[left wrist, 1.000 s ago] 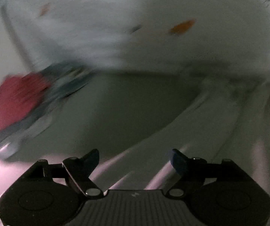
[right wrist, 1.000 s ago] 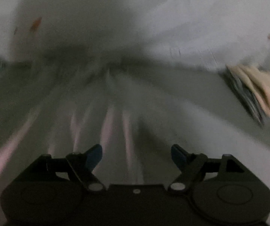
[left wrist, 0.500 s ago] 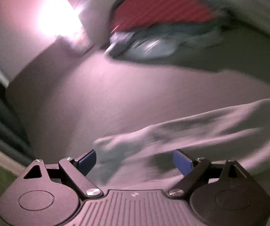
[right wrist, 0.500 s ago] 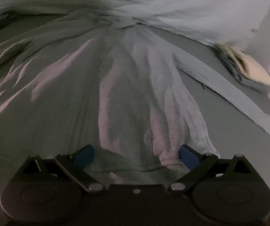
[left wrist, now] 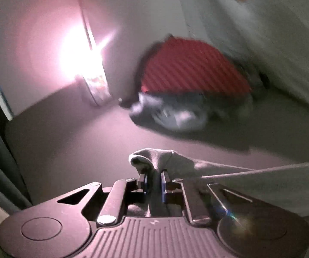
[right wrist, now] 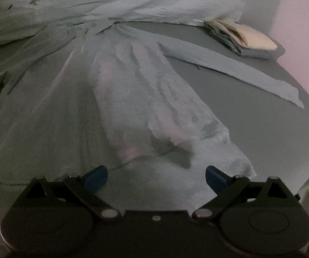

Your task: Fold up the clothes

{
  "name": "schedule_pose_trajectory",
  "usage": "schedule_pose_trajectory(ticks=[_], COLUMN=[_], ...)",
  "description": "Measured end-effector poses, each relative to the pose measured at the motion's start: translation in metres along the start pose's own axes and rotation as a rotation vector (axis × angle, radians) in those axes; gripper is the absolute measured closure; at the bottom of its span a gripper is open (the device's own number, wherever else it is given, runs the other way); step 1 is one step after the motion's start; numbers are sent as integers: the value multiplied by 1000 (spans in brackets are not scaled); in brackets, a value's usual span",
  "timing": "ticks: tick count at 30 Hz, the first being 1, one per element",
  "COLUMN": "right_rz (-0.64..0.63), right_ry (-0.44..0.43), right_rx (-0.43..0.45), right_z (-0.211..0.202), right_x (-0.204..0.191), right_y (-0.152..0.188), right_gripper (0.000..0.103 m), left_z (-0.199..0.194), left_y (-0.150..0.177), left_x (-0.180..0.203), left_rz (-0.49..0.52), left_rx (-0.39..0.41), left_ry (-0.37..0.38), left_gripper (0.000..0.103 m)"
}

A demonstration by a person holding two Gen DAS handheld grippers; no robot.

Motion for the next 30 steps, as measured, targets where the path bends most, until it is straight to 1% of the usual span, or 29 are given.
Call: schedule_pose_trajectory(ticks=[1, 2, 3, 4, 6, 8, 9, 10, 12, 13, 14, 15, 16, 17, 18, 19, 20, 21, 22, 23, 24, 25, 28, 30], right_rz=[14, 23, 30, 35, 59, 91, 100, 95, 74, 62, 51, 37, 21, 10, 2, 1, 0, -6, -22, -36, -46, -45, -25, -24], right_ry=[-2, -2, 0, 8, 27, 36, 39, 47, 35, 16, -17, -51, -86, -114, -143, -175, -202, -216, -226, -238, -253, -270, -328, -366], right_rx=[1, 7, 16, 29, 60, 74, 72, 55, 27, 15, 8, -3, -16, -12, -9, -9, -8, -6, -8, -8, -10, -16, -44, -80], right_z=[-1, -2, -4, -6, -11, -9, -6, 1, 14, 21, 27, 32, 37, 40, 42, 43, 44, 44, 43, 41, 39, 35, 19, 12], right_x=[6, 13, 20, 29, 52, 76, 87, 96, 110, 114, 114, 114, 113, 112, 111, 111, 111, 111, 111, 111, 113, 117, 133, 141], right_y=[2, 2, 2, 2, 1, 3, 3, 4, 5, 5, 5, 6, 7, 8, 7, 7, 6, 5, 5, 6, 6, 7, 6, 7], right_gripper=[5, 5, 5, 6, 6, 10, 16, 25, 37, 38, 38, 39, 41, 42, 49, 65, 76, 97, 97, 97, 98, 98, 99, 99], left_z=[3, 6, 10, 12, 0, -18, -28, -42, -73, -90, -108, -124, -141, -156, -169, -175, -178, -176, -176, -177, -179, -181, -184, -187], left_y=[-6, -11, -10, -7, 6, 25, 35, 48, 76, 91, 106, 120, 134, 147, 158, 167, 177, 186, 190, 192, 192, 190, 186, 182], left_x=[-4, -8, -10, -9, -8, 12, 23, 45, 96, 125, 155, 182, 208, 233, 254, 268, 281, 291, 295, 298, 298, 298, 287, 287], left_rz=[-8, -15, -3, 7, -41, -87, -107, -74, 35, 106, 183, 258, 332, 418, 497, 550, 596, 621, 629, 634, 631, 624, 579, 565], left_rx=[1, 2, -25, -50, -76, -126, -154, -187, -258, -291, -323, -346, -365, -362, -343, -331, -333, -349, -342, -326, -325, -331, -386, -379], left_ry=[-16, -32, -69, -84, -44, 88, 161, 247, 431, 525, 619, 700, 777, 824, 834, 823, 788, 734, 683, 635, 606, 584, 552, 529], left_gripper=[75, 74, 75, 73, 54, 48, 48, 48, 46, 43, 34, 29, 29, 29, 29, 29, 32, 55, 63, 78, 97, 97, 99, 99])
Point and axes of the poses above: each gripper's, at about its wrist camera, not at the fingertips, and z roughly the way its jaws point, x to its right, y to its underside, the point moved 6 cm from there along z, roughly the way its jaws point, and after that the axes turned 3 degrees about y, right-handed, at the moved point
